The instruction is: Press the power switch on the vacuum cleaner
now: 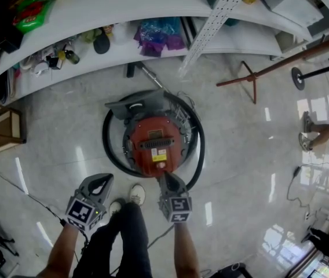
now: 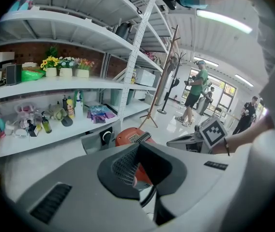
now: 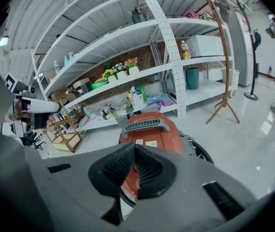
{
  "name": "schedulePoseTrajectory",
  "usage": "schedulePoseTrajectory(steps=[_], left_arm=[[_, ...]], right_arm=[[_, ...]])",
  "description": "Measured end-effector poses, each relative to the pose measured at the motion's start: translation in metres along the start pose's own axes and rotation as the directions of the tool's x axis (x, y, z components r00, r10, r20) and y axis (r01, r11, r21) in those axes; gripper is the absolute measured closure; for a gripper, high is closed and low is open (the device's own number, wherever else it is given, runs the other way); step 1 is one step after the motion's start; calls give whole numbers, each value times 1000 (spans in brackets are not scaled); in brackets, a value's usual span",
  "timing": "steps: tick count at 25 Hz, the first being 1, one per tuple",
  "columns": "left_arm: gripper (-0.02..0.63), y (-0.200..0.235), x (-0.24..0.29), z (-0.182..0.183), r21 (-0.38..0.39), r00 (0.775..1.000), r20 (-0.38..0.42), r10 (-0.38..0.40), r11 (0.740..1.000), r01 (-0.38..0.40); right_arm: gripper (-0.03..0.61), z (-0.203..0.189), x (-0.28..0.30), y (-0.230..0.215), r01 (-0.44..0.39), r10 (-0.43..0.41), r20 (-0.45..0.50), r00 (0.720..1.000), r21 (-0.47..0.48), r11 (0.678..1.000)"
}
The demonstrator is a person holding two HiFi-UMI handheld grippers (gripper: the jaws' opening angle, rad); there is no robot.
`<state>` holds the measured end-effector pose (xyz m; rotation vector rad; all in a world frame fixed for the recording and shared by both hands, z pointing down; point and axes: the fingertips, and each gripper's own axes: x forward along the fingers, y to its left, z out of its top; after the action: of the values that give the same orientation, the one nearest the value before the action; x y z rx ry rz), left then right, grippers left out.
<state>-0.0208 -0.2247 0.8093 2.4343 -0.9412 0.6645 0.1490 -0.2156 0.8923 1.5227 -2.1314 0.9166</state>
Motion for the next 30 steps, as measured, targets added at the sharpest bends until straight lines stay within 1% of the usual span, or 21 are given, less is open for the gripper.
schedulePoseTrajectory(steps=[10,26,30], left_arm=[[606,1,0,-1,-6,1000,4,-1,1000,1],[606,4,-1,-4,-2,1000,3,5,1000,-5],[606,4,1,-3,-1,1000,5,3,1000,-3]], right_arm=[[569,-13,33,1,-17,17,-31,999,6,1000],[569,-39,56,-5,-5,7,-90,996,26,1000],[569,-41,58,-7,-4,8,-89,996,38,999]])
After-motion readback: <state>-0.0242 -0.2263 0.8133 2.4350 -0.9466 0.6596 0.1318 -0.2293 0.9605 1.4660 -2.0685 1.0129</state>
